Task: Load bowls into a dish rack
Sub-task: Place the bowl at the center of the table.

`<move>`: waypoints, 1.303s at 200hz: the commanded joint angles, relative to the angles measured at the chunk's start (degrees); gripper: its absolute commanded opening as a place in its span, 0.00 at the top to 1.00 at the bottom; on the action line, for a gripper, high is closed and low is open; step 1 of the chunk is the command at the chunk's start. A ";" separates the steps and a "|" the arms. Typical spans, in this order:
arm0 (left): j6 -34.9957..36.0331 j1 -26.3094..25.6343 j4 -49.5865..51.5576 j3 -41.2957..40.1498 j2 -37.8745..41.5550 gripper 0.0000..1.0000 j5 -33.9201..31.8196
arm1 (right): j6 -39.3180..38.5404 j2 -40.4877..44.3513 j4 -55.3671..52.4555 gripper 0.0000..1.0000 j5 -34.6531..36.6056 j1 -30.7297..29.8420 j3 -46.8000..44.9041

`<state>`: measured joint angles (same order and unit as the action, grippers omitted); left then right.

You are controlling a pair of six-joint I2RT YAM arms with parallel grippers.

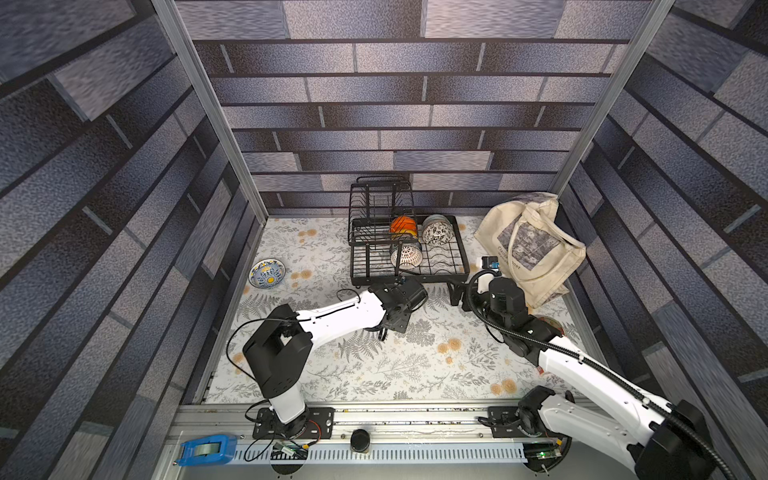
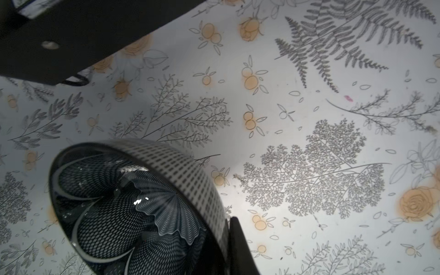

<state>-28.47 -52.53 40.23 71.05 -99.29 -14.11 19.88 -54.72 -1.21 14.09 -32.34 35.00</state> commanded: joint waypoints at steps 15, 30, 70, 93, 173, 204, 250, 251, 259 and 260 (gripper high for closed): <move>0.10 -2.08 0.74 6.93 -4.79 0.96 -0.59 | 4.43 -0.13 -9.72 0.00 -4.40 2.51 0.89; 0.66 -2.86 2.28 9.18 -6.87 0.91 -0.68 | 5.08 -1.71 -10.85 0.00 -5.61 2.63 1.99; 1.59 -4.56 4.35 10.96 -9.25 0.77 -0.53 | 7.34 -1.49 -11.10 0.00 -3.53 3.03 2.19; 1.91 -4.62 5.09 11.20 -9.70 0.71 -0.97 | 8.11 -1.92 -10.87 0.00 -4.47 3.14 2.24; 0.39 0.48 3.70 8.52 0.55 0.25 -0.72 | 8.57 -0.61 -16.90 0.00 -8.36 5.83 5.70; -1.57 6.01 -0.09 1.42 12.01 0.00 3.07 | 8.77 -1.01 -17.77 0.00 -9.29 5.93 7.37; -10.06 23.26 -14.89 -18.70 31.75 0.00 21.76 | 10.63 -6.55 -16.54 0.00 -11.57 5.58 9.51; -10.35 23.70 -15.21 -19.16 32.07 0.00 22.20 | 10.76 -6.72 -16.45 0.00 -11.60 5.51 9.49; -12.36 27.06 -17.65 -22.88 34.60 0.00 25.49 | 11.35 -7.77 -15.81 0.00 -11.79 5.04 9.69; -12.55 27.49 -17.91 -23.32 34.82 0.00 25.86 | 11.42 -7.90 -15.83 0.00 -11.75 4.93 9.67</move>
<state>-33.89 -32.29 30.22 57.14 -69.38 -1.19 29.17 -60.20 -17.26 3.73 -26.83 43.35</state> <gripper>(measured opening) 0.997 0.999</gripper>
